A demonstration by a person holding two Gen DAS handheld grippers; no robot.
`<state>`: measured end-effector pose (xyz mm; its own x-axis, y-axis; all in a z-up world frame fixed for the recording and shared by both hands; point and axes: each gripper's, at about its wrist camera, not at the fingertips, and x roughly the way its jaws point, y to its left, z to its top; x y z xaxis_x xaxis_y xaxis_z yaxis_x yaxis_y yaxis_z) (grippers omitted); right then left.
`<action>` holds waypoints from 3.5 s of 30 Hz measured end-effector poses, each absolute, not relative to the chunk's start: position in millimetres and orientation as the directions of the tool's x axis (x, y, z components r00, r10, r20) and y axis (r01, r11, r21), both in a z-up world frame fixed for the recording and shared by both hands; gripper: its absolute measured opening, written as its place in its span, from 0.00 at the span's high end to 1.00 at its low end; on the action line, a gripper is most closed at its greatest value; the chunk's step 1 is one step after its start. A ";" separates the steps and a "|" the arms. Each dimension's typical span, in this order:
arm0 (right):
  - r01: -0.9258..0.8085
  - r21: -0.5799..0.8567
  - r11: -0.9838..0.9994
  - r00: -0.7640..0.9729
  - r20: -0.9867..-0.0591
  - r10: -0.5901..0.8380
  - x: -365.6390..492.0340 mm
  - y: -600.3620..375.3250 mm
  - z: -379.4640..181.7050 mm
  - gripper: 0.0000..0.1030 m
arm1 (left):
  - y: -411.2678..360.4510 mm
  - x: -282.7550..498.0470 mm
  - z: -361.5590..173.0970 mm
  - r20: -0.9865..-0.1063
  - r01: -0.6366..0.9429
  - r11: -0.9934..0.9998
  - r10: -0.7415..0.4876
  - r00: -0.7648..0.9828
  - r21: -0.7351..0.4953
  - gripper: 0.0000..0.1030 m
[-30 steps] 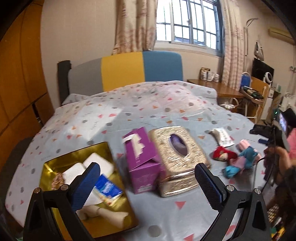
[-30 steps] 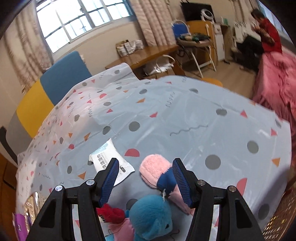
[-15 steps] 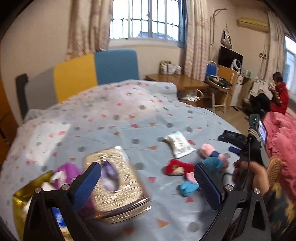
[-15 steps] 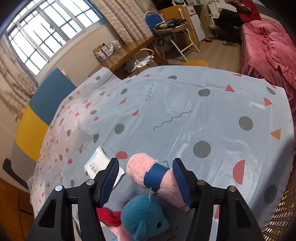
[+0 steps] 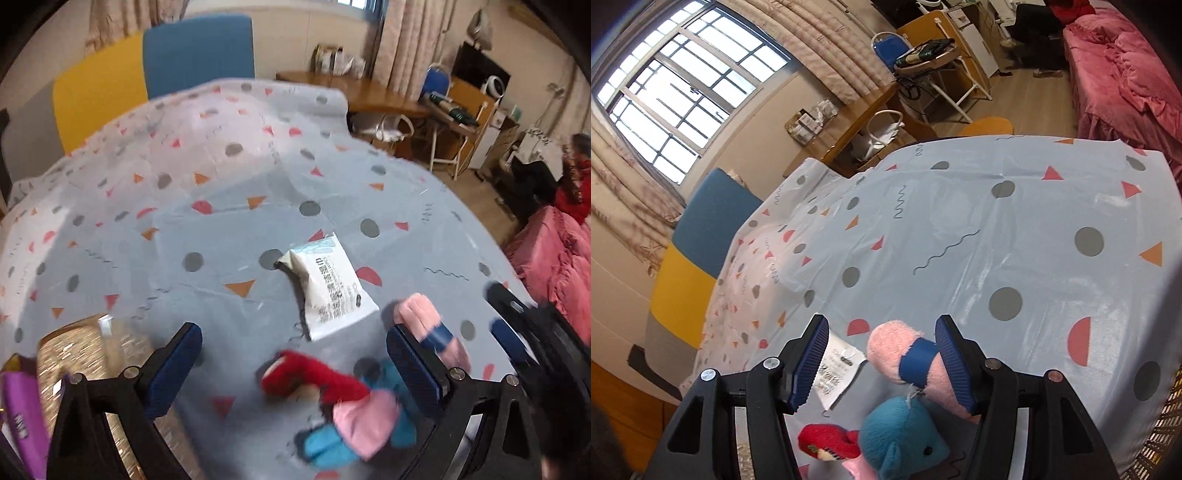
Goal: Organize soft objects
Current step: 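Grasp the white cleaning-wipes packet with the left tool, then lift the wipes packet toward the gold tray with the left tool while the right tool grasps the red plush, then lower the white wipes packet into the gold tray and open the left tool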
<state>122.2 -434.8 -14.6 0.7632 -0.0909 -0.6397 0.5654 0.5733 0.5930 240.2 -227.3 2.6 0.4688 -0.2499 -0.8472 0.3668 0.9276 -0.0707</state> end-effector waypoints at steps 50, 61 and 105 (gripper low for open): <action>0.226 0.461 0.858 0.590 -0.766 0.255 190.4 -338.2 -34.4 0.41 | -182.3 260.9 14.5 -0.829 0.261 0.952 -0.273 0.489 -0.160 0.46; 0.039 0.050 0.998 0.457 -0.889 0.027 212.8 -267.9 -61.6 0.39 | -143.1 254.1 42.4 -0.804 0.237 0.956 -0.275 0.528 -0.171 0.46; -0.121 -0.142 0.982 0.426 -0.901 -0.078 203.0 -235.6 -82.9 0.69 | 292.5 3.2 -15.0 -0.790 -0.419 0.875 0.073 0.609 -0.242 0.46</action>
